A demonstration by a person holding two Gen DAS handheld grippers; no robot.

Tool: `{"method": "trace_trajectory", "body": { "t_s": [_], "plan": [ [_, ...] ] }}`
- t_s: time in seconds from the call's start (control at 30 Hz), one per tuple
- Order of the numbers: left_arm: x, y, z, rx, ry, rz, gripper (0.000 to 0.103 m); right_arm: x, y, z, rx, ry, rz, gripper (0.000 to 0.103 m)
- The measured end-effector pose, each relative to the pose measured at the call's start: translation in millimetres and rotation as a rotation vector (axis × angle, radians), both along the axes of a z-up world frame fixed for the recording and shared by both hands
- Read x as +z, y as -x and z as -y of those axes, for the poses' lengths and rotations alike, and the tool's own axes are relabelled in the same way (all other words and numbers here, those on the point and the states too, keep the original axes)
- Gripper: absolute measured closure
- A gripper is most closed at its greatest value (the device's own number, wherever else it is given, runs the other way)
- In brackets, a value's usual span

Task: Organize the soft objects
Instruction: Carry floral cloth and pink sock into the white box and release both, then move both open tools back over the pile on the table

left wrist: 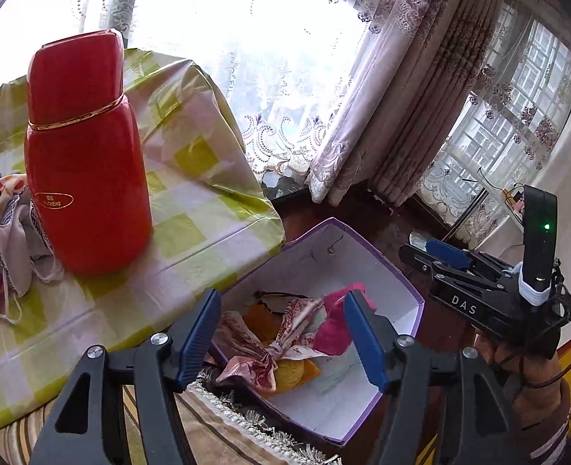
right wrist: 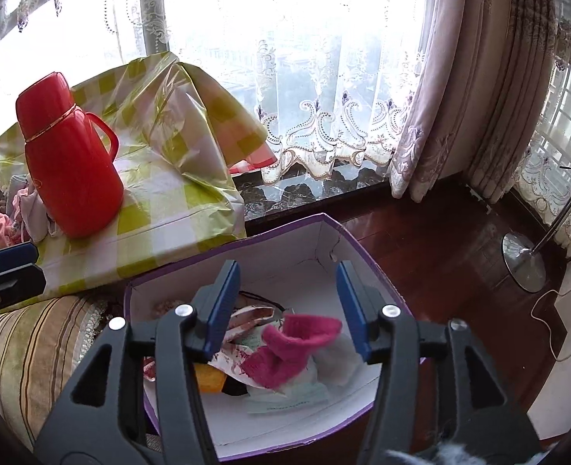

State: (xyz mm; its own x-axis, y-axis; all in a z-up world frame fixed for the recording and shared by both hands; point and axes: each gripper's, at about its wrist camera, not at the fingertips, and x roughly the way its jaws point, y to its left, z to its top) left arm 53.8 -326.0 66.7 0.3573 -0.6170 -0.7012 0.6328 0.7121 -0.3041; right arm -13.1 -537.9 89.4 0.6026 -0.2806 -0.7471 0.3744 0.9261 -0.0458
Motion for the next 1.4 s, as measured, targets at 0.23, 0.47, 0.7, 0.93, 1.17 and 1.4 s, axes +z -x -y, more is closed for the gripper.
{"method": "trace_trajectory", "body": {
  "t_s": [0.23, 0.47, 0.7, 0.93, 1.17, 1.4],
  "plan": [
    [-1, -5, -16, 0.055, 0.005, 0.002, 0.036, 16, 1, -20, 0.037, 0.080, 0.057, 0.018],
    [5, -7, -43, 0.155, 0.001, 0.067, 0.036, 30, -6, -59, 0.091, 0.141, 0.106, 0.005],
    [7, -19, -91, 0.291, -0.009, 0.156, 0.036, 29, -18, -111, 0.232, 0.172, 0.145, 0.005],
    [2, -41, -152, 0.394, 0.018, 0.072, 0.036, 28, -35, -145, 0.332, 0.032, 0.155, 0.005],
    [-2, -56, -212, 0.532, 0.058, 0.060, 0.036, 22, -55, -184, 0.402, -0.016, 0.132, 0.005],
    [-10, -76, -262, 0.661, 0.088, 0.019, 0.036, 8, -81, -224, 0.484, -0.068, 0.103, 0.005]
  ]
}}
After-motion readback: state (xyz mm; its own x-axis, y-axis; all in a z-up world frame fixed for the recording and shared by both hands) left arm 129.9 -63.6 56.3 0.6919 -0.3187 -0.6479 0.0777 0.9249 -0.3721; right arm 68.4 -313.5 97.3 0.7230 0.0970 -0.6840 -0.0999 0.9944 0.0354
